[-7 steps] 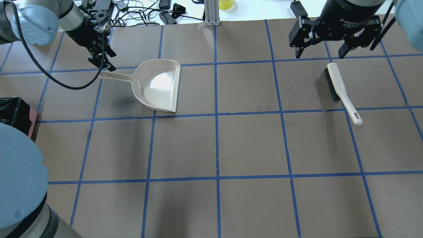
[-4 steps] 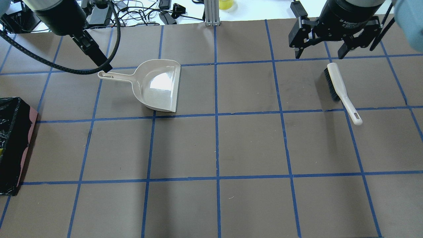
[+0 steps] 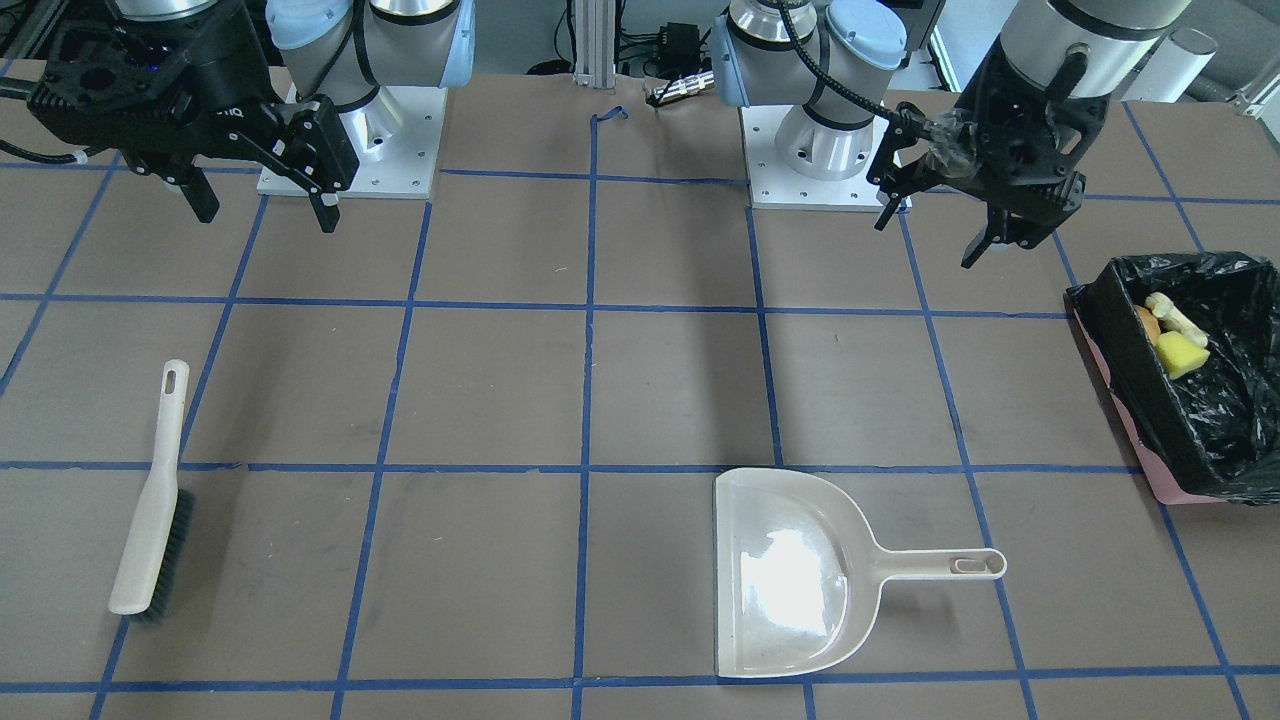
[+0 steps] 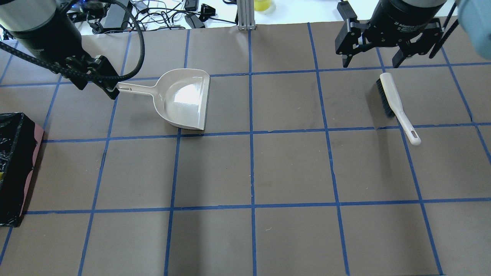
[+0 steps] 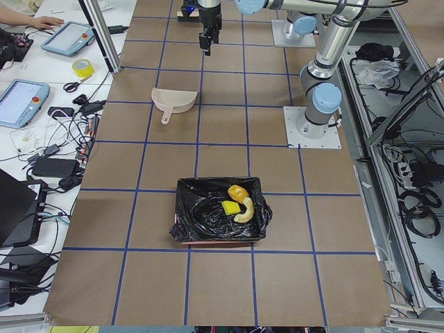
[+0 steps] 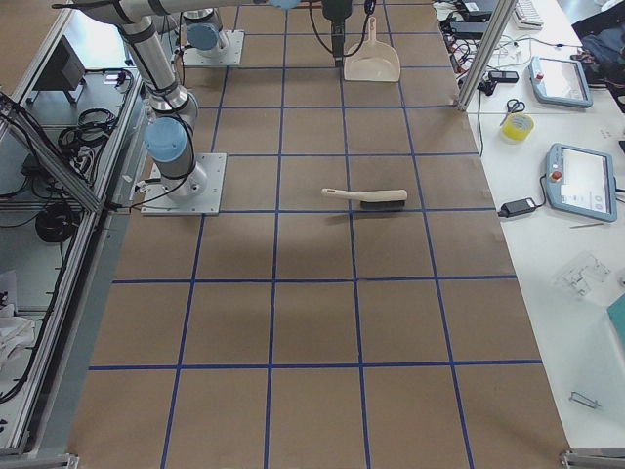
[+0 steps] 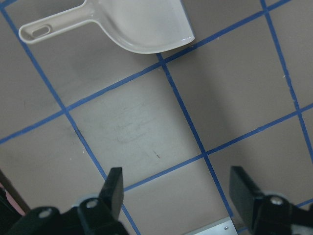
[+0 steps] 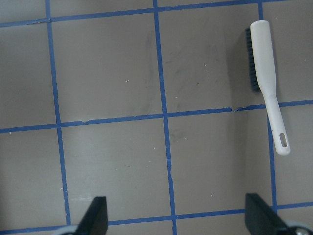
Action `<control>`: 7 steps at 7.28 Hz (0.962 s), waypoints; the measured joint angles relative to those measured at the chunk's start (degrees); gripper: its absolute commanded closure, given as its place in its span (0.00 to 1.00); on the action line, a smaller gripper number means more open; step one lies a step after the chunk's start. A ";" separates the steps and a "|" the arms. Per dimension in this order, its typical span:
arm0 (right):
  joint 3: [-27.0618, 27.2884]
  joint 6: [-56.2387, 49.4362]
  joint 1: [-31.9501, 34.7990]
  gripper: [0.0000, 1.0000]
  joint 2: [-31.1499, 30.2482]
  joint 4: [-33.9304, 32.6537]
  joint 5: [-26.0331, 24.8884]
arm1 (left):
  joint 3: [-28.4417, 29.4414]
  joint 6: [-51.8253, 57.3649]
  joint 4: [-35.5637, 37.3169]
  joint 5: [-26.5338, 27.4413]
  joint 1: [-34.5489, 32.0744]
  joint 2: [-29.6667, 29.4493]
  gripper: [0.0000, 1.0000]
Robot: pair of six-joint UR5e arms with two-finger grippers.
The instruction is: Sweep and dump trash into bin
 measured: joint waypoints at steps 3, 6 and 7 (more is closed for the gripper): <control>0.04 -0.07 0.00 0.00 -0.02 0.00 0.00 | -3.12 -1.87 0.86 0.65 -0.01 2.63 0.16; 0.03 -0.02 0.00 0.00 0.03 0.00 0.00 | -7.95 -1.04 7.57 -0.18 0.07 4.94 0.15; 0.02 0.00 0.00 0.00 0.04 0.00 0.00 | -8.37 -2.63 8.74 -0.87 0.29 5.15 0.08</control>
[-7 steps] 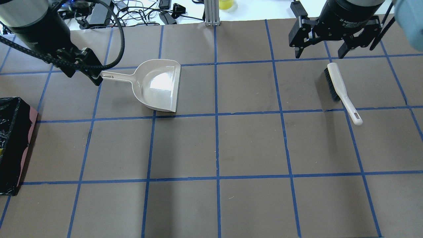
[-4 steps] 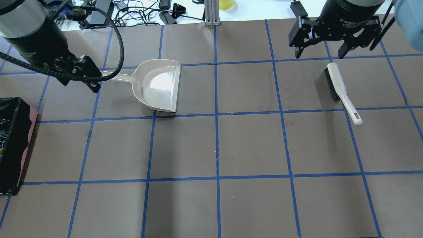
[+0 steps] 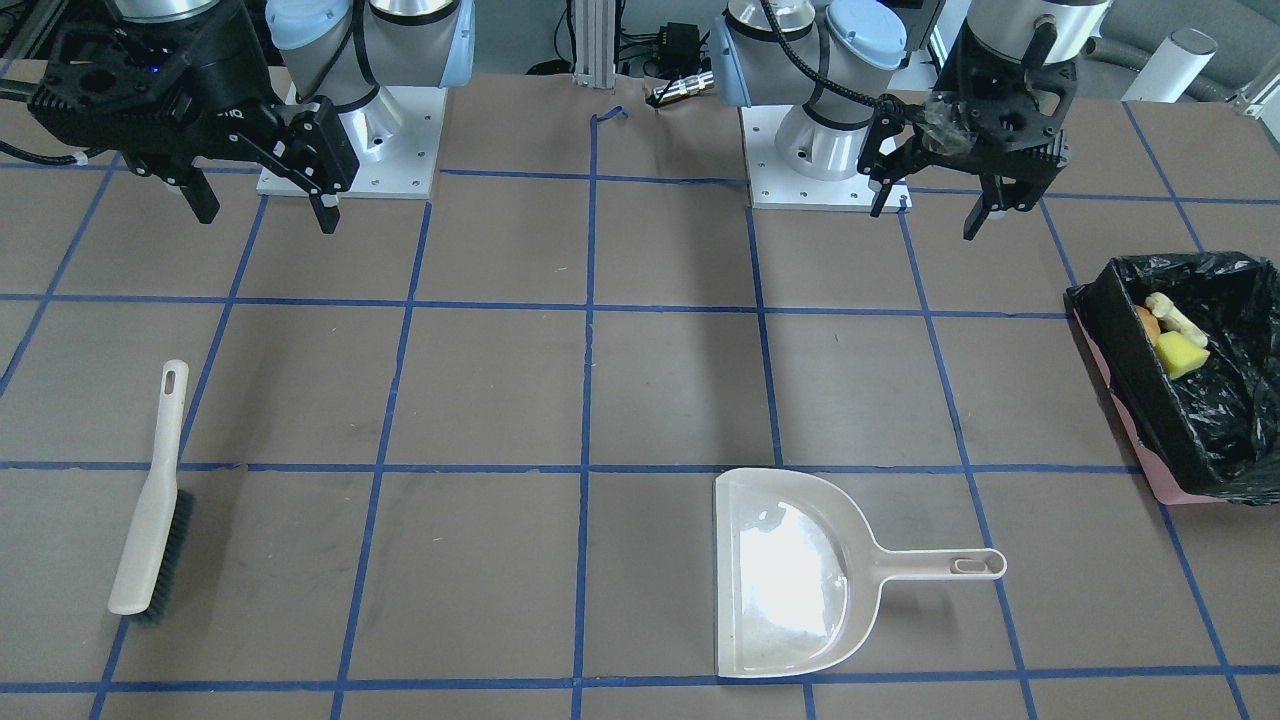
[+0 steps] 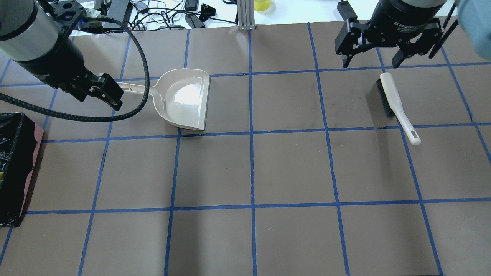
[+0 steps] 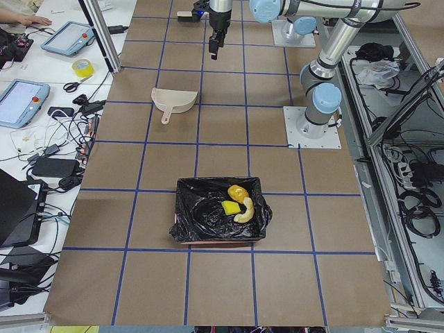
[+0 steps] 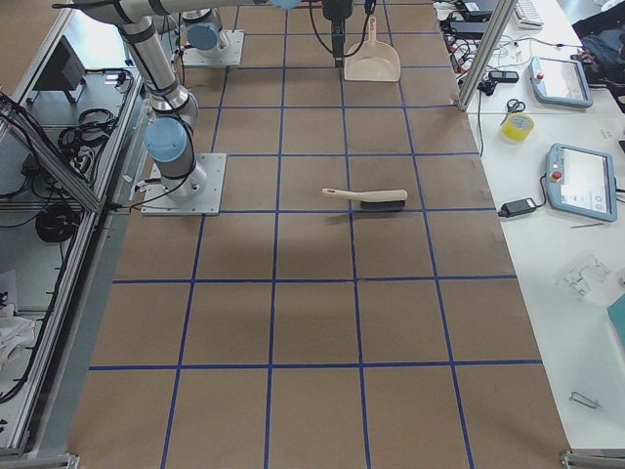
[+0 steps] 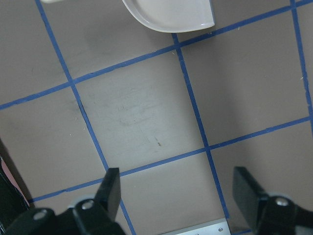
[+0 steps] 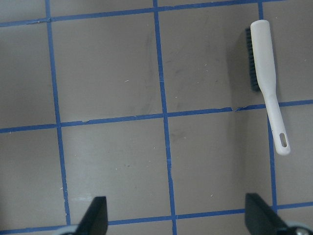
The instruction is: Sweep and dump trash into bin
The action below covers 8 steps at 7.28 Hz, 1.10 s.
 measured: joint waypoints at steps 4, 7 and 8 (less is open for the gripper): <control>0.02 -0.06 0.00 0.00 -0.04 0.05 0.00 | -0.74 -10.13 0.64 -0.35 -0.15 0.56 0.00; 0.04 -0.06 0.00 0.00 -0.05 0.09 0.00 | -0.92 -11.00 0.68 -0.33 -0.18 1.00 0.00; 0.04 -0.04 0.00 0.00 -0.05 0.09 0.02 | -0.89 -11.64 0.68 -0.37 -0.21 1.13 0.00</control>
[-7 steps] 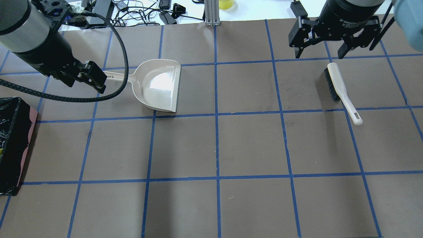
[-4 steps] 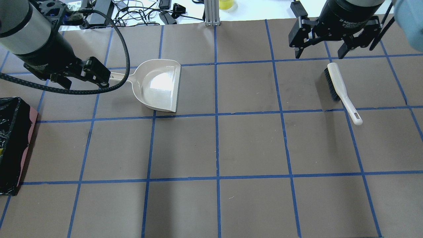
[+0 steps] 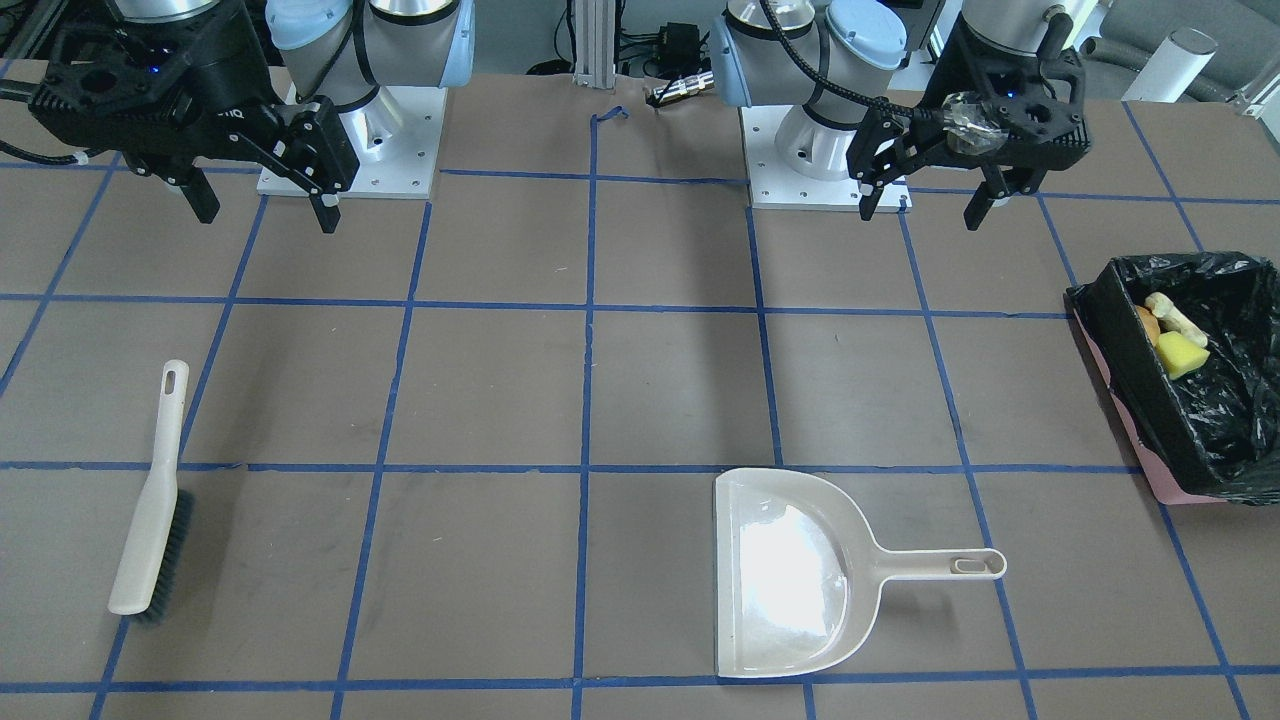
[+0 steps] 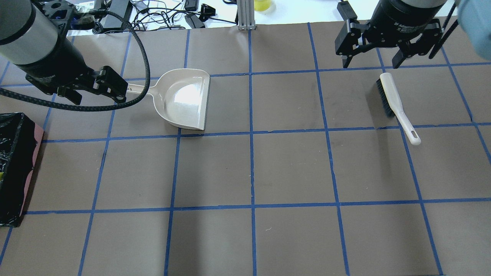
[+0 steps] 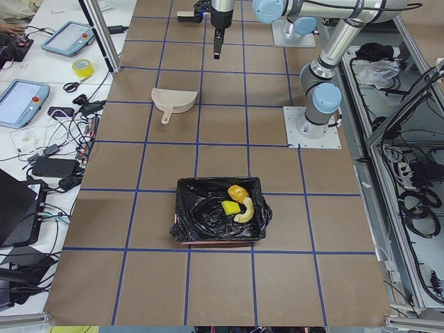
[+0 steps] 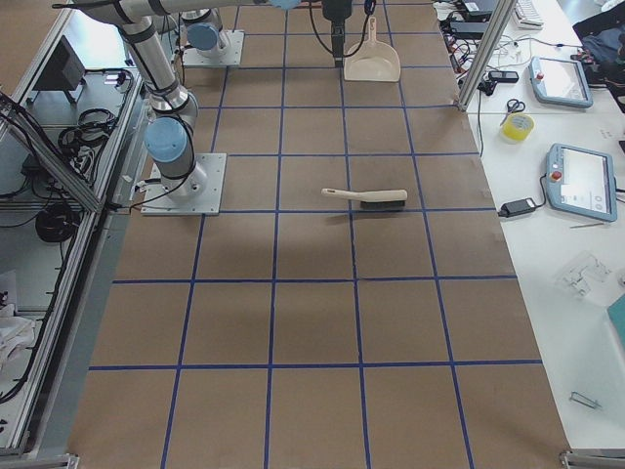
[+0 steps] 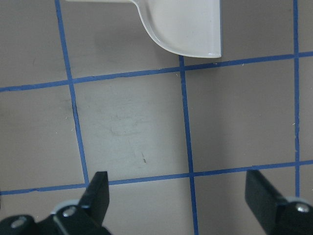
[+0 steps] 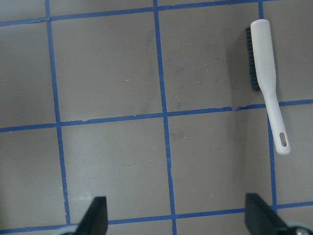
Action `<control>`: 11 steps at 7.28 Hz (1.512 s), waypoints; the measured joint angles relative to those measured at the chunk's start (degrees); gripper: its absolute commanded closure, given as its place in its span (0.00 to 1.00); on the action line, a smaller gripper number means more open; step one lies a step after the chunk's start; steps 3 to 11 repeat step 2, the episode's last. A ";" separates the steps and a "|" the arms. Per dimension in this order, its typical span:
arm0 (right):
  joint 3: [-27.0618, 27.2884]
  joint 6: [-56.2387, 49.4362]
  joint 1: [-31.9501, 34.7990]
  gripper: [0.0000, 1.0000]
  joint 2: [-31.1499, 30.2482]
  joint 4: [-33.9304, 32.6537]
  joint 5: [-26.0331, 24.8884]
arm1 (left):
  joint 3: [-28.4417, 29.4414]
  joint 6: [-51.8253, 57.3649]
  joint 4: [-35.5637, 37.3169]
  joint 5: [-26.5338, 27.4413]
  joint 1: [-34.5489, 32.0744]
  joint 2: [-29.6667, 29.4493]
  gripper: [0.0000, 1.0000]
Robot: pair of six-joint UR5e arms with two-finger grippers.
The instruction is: Sweep and dump trash into bin
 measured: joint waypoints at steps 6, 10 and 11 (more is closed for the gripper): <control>0.00 0.03 0.00 0.00 0.00 -0.03 0.04 | -0.06 -0.81 -0.02 0.40 -0.07 0.29 0.00; 0.00 0.03 0.00 0.00 0.00 -0.03 0.04 | -0.06 -0.81 -0.02 0.40 -0.07 0.29 0.00; 0.00 0.03 0.00 0.00 0.00 -0.03 0.04 | -0.06 -0.81 -0.02 0.40 -0.07 0.29 0.00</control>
